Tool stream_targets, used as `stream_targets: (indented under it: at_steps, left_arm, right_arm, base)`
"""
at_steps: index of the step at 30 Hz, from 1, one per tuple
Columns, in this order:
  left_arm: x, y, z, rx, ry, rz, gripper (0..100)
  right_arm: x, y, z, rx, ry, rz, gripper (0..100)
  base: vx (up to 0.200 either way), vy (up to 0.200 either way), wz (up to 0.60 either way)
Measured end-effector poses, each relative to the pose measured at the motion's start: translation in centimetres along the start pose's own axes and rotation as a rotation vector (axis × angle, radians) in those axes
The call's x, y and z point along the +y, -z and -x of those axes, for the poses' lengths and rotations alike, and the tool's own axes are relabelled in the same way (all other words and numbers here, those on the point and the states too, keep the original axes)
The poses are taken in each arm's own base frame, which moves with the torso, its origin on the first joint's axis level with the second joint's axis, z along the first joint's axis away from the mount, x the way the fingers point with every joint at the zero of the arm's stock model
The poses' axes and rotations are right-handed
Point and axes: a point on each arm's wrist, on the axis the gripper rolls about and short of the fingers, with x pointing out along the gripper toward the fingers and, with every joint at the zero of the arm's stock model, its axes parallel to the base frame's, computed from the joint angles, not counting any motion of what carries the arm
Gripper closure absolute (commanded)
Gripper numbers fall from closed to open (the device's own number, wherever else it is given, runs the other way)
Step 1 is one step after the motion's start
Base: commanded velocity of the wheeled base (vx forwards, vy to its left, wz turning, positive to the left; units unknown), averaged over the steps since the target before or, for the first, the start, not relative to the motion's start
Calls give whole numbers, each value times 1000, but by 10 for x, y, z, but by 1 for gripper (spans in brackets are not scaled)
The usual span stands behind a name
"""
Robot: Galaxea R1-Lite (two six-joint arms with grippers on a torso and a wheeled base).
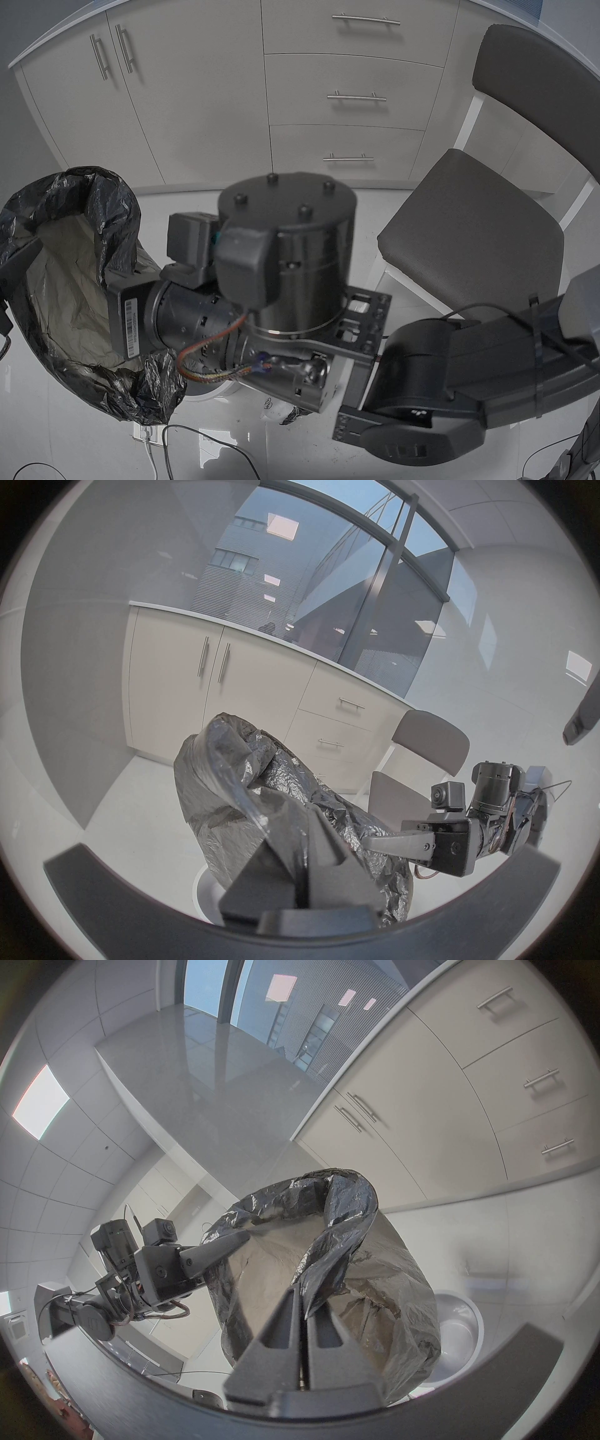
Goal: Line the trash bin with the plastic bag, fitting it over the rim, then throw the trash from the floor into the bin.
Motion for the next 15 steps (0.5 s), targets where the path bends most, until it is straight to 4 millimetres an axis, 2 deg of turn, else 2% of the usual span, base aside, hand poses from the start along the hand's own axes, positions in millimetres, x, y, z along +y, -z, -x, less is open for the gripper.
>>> stream_targets:
  at_steps: [9,15]
  left_arm:
    - [6,21,0,74,-10,25,100]
    - [14,32,-11,140,-25,54,100]
  right_arm:
    - [-15,23,-11,47,32,-4,100]
    - [-32,32,-18,44,60,-2,100]
  base:
    - [0,0,0]
    - [0,0,0]
